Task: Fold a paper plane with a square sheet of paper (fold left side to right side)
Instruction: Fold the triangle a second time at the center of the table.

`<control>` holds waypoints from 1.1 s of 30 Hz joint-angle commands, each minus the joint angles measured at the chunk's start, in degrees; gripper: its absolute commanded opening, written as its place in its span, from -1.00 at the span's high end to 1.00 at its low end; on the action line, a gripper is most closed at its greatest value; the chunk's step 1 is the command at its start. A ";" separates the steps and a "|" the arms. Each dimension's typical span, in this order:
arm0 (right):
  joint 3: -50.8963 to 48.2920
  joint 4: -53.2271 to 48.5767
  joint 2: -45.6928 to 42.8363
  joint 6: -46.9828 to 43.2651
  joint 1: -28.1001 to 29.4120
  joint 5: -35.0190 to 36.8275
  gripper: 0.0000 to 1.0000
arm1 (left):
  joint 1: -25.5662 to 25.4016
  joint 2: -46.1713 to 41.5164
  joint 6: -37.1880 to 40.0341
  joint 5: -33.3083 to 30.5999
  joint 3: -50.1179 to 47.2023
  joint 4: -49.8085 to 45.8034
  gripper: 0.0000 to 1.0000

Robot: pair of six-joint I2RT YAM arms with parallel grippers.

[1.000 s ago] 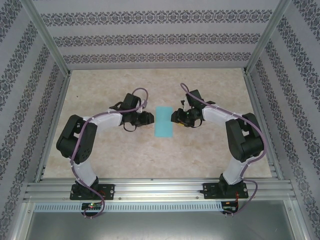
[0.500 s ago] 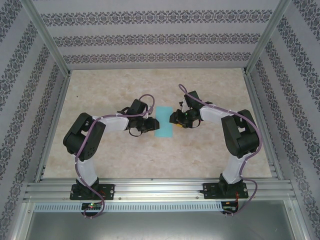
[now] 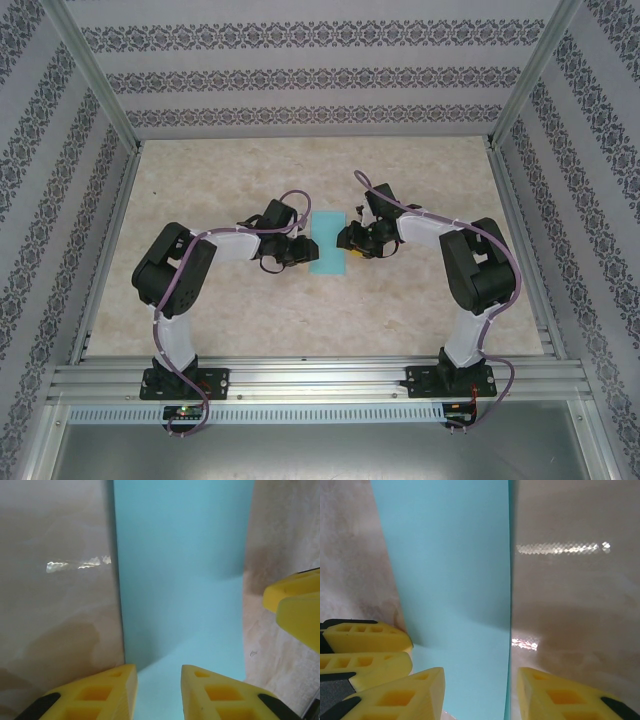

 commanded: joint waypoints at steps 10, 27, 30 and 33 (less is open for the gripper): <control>1.53 0.42 2.15 2.81 1.93 -1.70 0.14 | -0.58 0.18 1.00 -2.57 -1.19 -1.48 0.39; -0.24 3.07 1.82 5.96 2.55 -4.07 0.17 | -0.57 0.12 0.89 -2.44 -1.45 -0.99 0.40; 0.01 3.07 1.57 6.25 2.55 -4.02 0.17 | -0.58 0.12 0.95 -2.49 -1.45 -0.97 0.39; 0.10 3.59 1.21 6.88 2.46 -4.07 0.17 | -0.57 -0.09 1.08 -2.41 -1.45 -0.98 0.39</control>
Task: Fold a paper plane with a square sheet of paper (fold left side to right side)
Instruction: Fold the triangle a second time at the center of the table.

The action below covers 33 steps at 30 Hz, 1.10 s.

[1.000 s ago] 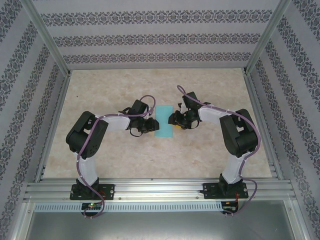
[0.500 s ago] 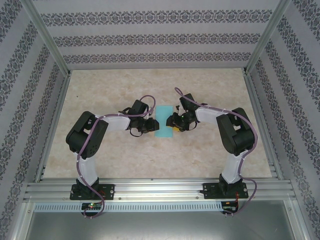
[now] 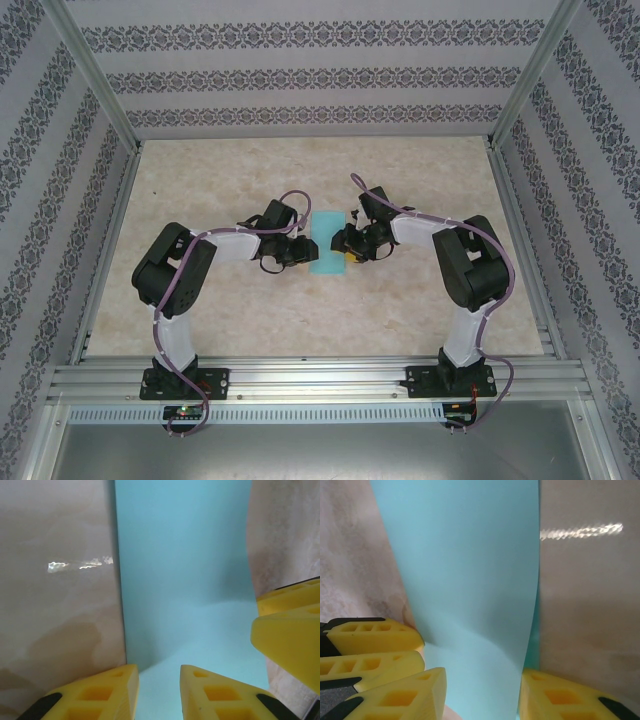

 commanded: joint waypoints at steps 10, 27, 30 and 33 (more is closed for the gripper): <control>1.13 2.88 1.32 4.78 -1.52 -2.95 0.31 | -0.49 -3.31 3.35 -2.09 -1.85 -0.07 0.39; 4.95 2.72 3.16 6.30 -2.30 -4.74 0.34 | -1.38 -12.11 10.44 -1.60 -4.30 2.10 0.24; 5.25 2.37 2.78 6.30 -2.56 -5.16 0.34 | -4.24 -15.05 16.08 -4.42 -3.68 -0.71 0.08; 5.65 2.10 2.95 6.28 -2.82 -5.58 0.35 | -7.67 -15.75 20.20 -8.10 -2.40 -3.10 0.04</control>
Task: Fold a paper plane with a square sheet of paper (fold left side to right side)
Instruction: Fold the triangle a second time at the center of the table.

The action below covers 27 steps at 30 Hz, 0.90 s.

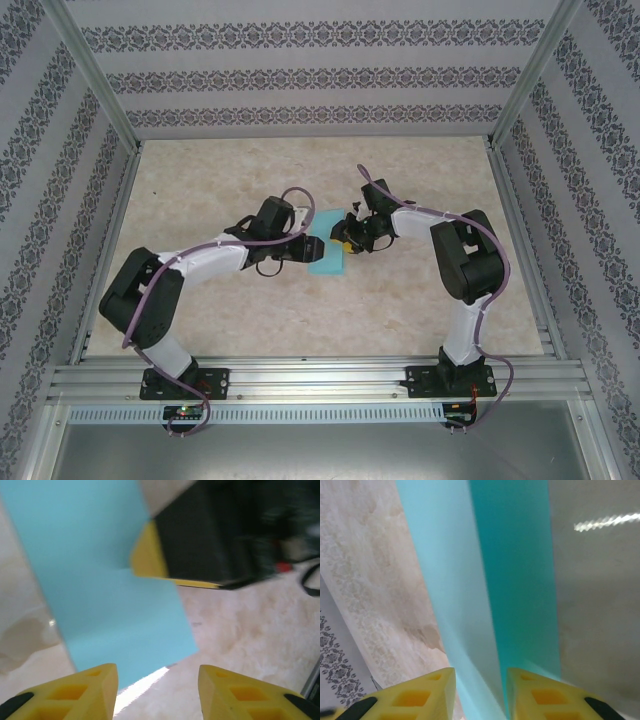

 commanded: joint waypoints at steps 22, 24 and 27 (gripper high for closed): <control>2.78 -1.47 0.21 1.36 -1.05 -1.57 0.37 | -16.80 11.64 14.72 -24.11 11.91 -8.86 -0.28; 2.78 -1.47 0.22 1.42 -1.04 -1.61 0.37 | -17.20 12.45 14.74 -25.67 12.49 -9.42 -0.29; 2.78 -1.42 0.39 1.38 -0.88 -1.59 0.37 | -17.55 13.35 14.60 -28.64 13.02 -10.48 -0.25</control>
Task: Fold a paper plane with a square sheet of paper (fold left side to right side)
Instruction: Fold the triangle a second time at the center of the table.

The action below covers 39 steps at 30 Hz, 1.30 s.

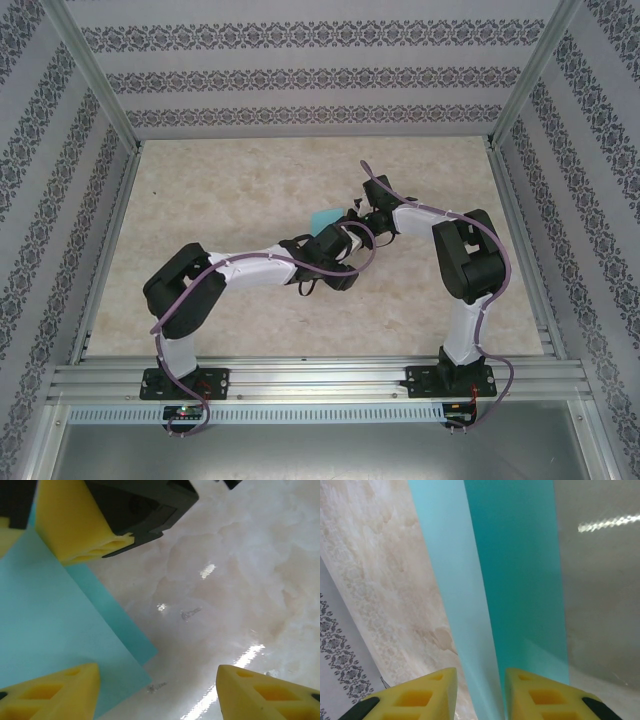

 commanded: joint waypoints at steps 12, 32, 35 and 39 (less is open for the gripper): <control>1.93 -1.60 0.84 -0.70 0.16 0.01 0.38 | -1.01 -0.25 2.16 -4.62 1.53 -3.78 0.55; -5.26 -0.99 -11.00 -3.61 -4.83 2.27 0.04 | 2.09 -2.34 0.18 3.71 0.17 -2.40 1.00; -8.77 -0.74 -14.58 -4.44 -7.13 2.17 0.03 | 2.97 -3.03 -0.40 5.04 -0.66 -1.52 1.00; -13.45 -0.22 -17.85 -6.64 -8.03 2.25 0.24 | 4.20 -3.92 -0.53 6.25 -0.79 -1.67 1.00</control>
